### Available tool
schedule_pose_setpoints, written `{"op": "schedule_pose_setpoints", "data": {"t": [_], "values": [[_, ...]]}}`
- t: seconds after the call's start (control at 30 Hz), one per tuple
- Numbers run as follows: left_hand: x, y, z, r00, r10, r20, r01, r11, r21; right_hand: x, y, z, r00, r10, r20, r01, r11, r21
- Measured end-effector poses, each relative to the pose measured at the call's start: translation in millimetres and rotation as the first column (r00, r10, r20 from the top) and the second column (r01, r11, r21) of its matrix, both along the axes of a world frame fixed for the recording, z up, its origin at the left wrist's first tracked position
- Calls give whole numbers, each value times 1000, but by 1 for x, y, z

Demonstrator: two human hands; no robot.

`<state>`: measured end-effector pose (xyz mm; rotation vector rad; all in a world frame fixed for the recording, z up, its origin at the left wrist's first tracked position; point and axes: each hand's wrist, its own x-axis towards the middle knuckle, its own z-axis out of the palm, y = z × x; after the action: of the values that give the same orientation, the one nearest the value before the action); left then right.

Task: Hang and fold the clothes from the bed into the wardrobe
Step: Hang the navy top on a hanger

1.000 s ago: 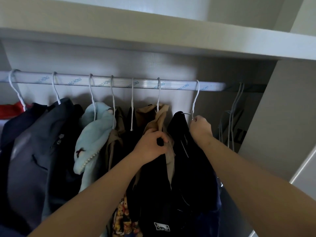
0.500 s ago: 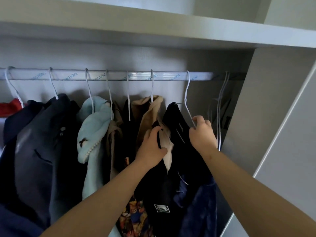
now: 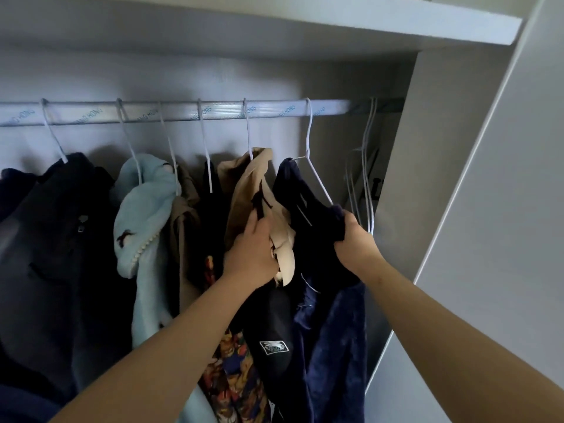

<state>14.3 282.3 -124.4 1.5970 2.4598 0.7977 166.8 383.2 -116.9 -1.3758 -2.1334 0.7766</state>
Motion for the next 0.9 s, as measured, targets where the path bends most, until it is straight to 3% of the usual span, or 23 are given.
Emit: {"op": "schedule_pose_setpoints", "data": {"t": [0.07,0.17,0.27,0.33,0.5,0.67,0.9], "values": [[-11,-7,1,999,-36,25,37,999,-27,2,0,0,999,-29,40,28,999,33],[-29,-19,1,998,4,-65,-8,998,-58,6,0,0,987,-141,71,134,986,97],[-35,-27,1,987,76,-142,-83,995,-46,7,4,0,965,-261,8,260,964,45],[-32,-27,1,997,59,-49,-60,998,-17,1,4,-1,957,-285,-55,284,958,-32],[-9,-16,1,946,-146,289,110,984,139,-23,-15,-8,975,-152,-160,132,983,-128],[8,-15,-23,898,-254,360,173,955,242,-21,-36,-26,974,-128,-187,99,982,-159],[33,-38,-59,892,-121,436,26,976,218,11,-62,-60,975,-156,-159,118,966,-228]]}}
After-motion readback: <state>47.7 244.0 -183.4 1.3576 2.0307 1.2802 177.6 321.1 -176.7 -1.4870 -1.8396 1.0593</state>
